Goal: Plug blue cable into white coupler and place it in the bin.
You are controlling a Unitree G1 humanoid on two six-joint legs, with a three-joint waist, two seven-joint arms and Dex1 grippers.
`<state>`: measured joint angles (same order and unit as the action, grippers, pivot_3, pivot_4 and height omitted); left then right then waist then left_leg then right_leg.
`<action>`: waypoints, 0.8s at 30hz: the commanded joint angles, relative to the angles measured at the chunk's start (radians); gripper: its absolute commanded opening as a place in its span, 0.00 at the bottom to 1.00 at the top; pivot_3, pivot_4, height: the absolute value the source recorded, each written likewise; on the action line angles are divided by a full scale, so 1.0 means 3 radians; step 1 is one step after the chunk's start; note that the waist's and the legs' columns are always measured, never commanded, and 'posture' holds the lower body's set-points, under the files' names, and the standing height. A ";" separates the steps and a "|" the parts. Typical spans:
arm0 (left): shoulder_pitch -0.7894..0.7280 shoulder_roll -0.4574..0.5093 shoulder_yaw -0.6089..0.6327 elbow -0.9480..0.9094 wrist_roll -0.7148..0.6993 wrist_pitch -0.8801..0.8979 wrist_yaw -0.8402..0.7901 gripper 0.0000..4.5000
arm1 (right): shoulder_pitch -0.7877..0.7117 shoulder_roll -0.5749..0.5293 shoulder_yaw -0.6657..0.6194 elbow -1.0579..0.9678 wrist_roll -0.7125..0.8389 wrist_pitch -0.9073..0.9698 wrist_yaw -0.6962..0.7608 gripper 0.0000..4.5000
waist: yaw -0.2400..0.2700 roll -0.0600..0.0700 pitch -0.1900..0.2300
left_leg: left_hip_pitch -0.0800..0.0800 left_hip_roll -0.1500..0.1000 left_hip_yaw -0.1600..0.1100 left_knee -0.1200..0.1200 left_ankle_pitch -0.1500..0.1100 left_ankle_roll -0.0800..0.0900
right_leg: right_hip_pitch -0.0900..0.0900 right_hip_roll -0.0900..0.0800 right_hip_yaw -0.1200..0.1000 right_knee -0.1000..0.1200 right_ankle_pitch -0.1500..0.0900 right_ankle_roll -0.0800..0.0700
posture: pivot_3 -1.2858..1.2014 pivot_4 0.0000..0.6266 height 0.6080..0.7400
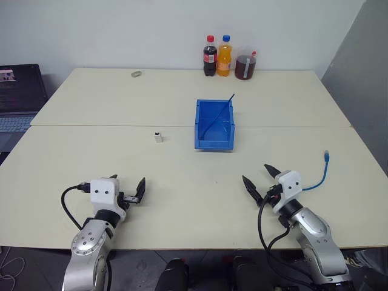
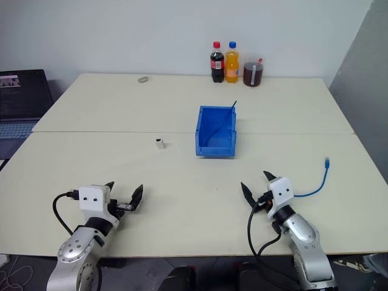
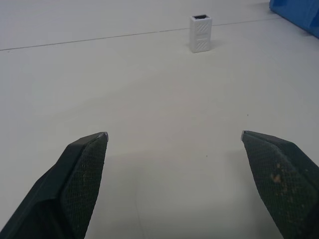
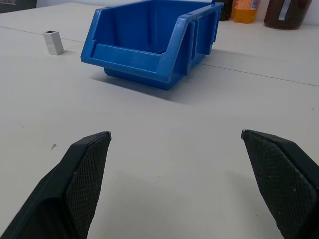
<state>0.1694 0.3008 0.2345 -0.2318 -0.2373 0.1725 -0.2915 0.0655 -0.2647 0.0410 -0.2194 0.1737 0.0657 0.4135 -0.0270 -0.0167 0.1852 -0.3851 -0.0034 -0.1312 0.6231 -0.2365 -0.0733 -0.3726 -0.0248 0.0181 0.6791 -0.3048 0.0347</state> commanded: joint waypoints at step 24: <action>0.0131 0.0485 -0.0117 -0.0314 -0.0630 -0.0038 -0.1220 1.00 | 0.0092 0.0027 -0.0039 -0.0247 -0.0004 0.0000 -0.0065 0.99 | 0.0000 0.0001 0.0000 | 0.0000 0.0001 -0.0001 0.0000 0.0000 0.0000 | 0.0000 0.0000 -0.0001 0.0001 -0.0001 -0.0001 | 0.52 0.24 1.00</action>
<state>0.2331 0.4154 0.2017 -0.2740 -0.3882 0.1503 -0.6018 0.0888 -0.2611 0.0414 -0.2399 0.1692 0.0815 0.4071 -0.0271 -0.0165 0.1853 -0.3851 -0.0032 -0.1314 0.6231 -0.2365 -0.0732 -0.3726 -0.0248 0.0178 0.6793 -0.3052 0.0342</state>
